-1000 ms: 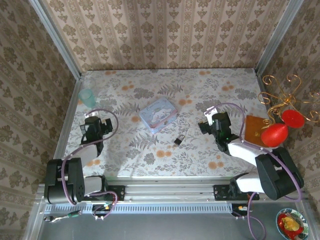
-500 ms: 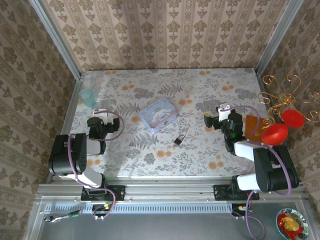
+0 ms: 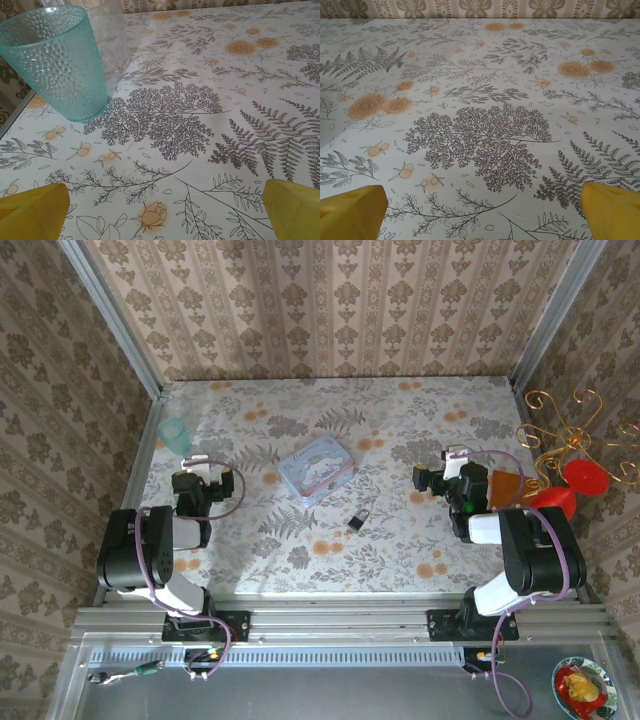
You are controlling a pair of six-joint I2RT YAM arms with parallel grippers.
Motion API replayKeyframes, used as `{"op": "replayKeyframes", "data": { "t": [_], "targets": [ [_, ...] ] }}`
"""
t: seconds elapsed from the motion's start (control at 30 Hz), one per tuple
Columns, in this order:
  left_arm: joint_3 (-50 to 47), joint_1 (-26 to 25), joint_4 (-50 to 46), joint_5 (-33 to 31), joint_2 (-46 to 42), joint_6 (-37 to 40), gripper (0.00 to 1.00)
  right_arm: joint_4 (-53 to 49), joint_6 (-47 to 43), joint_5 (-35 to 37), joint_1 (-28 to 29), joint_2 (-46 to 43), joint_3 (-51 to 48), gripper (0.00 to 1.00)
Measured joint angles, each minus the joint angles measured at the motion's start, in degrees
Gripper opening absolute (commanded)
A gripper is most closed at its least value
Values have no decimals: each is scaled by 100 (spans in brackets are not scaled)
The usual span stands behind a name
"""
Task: Unlock the padlock with the key
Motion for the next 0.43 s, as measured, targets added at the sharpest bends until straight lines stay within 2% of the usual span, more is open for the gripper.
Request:
{"op": "replayKeyframes", "data": {
  "t": [0.43],
  "targets": [
    [0,-7,24,-15,0,0,100,-50,70,175,0,0,50,100]
  ]
}}
